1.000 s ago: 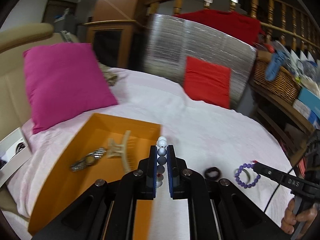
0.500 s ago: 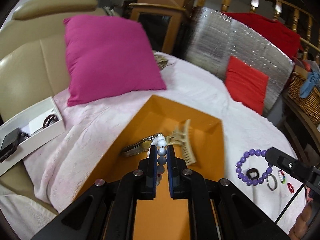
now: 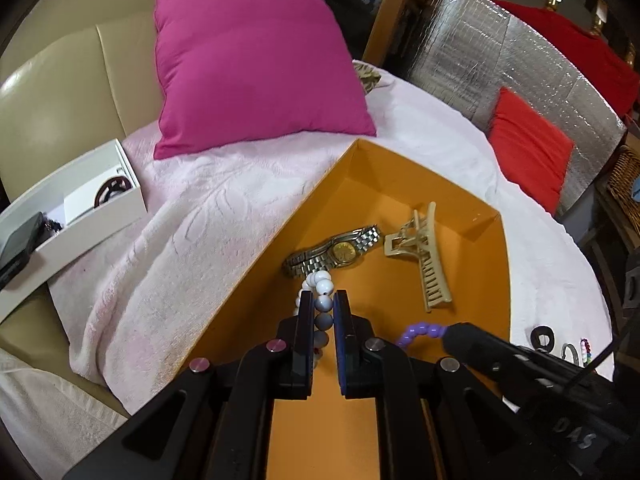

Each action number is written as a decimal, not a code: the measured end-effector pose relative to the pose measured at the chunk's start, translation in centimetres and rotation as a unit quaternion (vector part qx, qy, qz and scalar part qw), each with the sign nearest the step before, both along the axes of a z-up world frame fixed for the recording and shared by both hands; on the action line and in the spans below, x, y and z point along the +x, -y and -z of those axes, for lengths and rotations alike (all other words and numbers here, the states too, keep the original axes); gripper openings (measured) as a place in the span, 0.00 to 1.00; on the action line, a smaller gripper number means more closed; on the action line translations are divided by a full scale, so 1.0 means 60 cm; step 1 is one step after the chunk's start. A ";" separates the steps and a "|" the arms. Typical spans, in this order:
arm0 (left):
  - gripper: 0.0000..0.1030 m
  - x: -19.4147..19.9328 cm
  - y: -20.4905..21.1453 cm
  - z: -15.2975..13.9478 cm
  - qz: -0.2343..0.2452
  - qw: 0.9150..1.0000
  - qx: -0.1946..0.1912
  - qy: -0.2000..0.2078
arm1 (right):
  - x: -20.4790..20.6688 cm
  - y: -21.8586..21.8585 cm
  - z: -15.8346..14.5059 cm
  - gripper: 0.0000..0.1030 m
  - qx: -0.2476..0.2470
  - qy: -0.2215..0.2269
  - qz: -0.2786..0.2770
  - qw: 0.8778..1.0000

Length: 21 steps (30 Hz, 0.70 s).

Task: Organize jewelry
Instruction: 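Lower both bracelets into the orange box and open both tools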

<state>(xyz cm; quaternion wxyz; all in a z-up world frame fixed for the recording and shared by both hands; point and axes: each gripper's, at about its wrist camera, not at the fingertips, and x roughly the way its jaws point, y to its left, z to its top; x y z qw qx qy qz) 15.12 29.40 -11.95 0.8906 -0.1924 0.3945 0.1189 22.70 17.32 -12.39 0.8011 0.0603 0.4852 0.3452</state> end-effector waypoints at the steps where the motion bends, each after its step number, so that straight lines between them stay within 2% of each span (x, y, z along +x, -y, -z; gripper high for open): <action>1: 0.09 0.004 -0.001 0.004 0.001 1.000 -0.002 -0.004 | 0.003 -0.006 0.006 0.10 -0.005 -0.003 0.000 1.000; 6: 0.09 0.022 -0.007 0.023 0.003 1.000 -0.018 -0.026 | 0.022 -0.027 0.030 0.10 -0.035 -0.011 0.004 0.999; 11: 0.10 0.030 -0.007 0.031 0.001 0.999 -0.024 -0.037 | 0.032 -0.023 0.033 0.13 -0.026 -0.016 0.014 0.999; 13: 0.18 0.030 -0.008 0.032 -0.001 0.999 -0.028 -0.040 | 0.036 -0.016 0.028 0.29 -0.017 -0.020 0.018 0.999; 15: 0.37 0.028 -0.009 0.031 -0.005 0.999 -0.033 -0.038 | 0.039 -0.002 0.021 0.32 -0.003 -0.021 0.026 0.999; 21: 0.40 0.025 0.009 0.010 -0.005 1.000 0.002 -0.012 | 0.031 0.062 -0.019 0.32 0.039 0.014 0.048 0.998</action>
